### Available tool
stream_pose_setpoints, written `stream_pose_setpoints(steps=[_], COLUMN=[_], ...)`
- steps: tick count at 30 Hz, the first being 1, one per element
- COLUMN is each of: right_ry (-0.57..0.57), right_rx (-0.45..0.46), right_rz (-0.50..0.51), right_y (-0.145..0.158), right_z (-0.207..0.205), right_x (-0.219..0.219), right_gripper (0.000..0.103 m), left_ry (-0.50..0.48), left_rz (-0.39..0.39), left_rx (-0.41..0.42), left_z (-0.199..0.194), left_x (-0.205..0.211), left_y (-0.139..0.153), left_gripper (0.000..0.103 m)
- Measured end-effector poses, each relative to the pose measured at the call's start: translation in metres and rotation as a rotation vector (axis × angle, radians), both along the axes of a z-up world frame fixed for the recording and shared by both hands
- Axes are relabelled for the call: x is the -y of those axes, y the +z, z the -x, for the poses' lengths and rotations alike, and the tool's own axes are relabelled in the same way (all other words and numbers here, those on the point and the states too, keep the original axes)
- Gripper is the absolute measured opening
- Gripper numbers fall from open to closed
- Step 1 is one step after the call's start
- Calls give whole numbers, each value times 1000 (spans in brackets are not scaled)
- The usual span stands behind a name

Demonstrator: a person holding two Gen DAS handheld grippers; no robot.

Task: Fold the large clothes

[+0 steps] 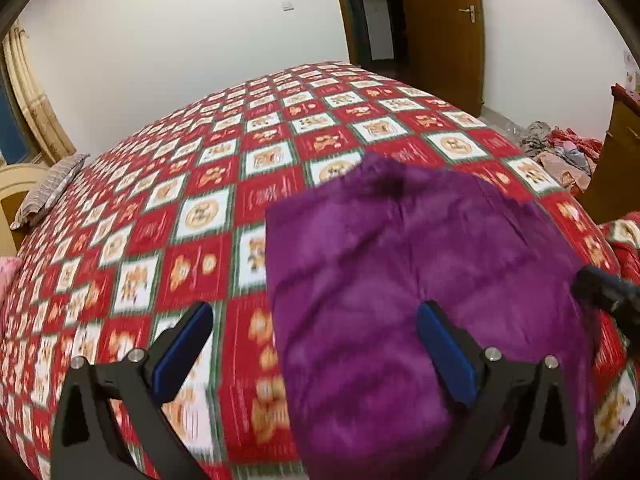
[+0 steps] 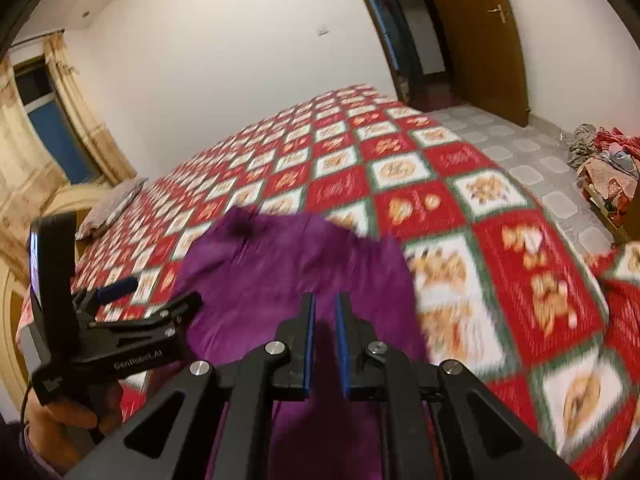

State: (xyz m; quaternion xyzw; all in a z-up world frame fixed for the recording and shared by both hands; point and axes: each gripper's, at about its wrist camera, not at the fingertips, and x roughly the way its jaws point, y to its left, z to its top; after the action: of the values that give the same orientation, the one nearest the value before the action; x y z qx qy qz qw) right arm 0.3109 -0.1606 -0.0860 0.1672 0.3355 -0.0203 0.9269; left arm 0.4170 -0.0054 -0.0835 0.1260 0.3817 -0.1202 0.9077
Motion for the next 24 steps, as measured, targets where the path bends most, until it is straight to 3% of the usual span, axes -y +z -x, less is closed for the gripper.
stream_pose_setpoints(steps=[6,12,24], right_ry=[-21,-46,-13], right_rx=[-48,-53,-78], right_rz=[-61,-116,-40], right_y=[-37,-54,-59], right_z=[8,4,-1], right_x=[-8,-3,-12], right_gripper=[10,10,10], left_ry=[3,31,31], left_rz=[-49,-53,-60], left_rx=[32,31,17], left_z=[22,23,34], left_x=[1,1,-2], left_y=[-8,-13,-8], left_gripper=[103,103,103])
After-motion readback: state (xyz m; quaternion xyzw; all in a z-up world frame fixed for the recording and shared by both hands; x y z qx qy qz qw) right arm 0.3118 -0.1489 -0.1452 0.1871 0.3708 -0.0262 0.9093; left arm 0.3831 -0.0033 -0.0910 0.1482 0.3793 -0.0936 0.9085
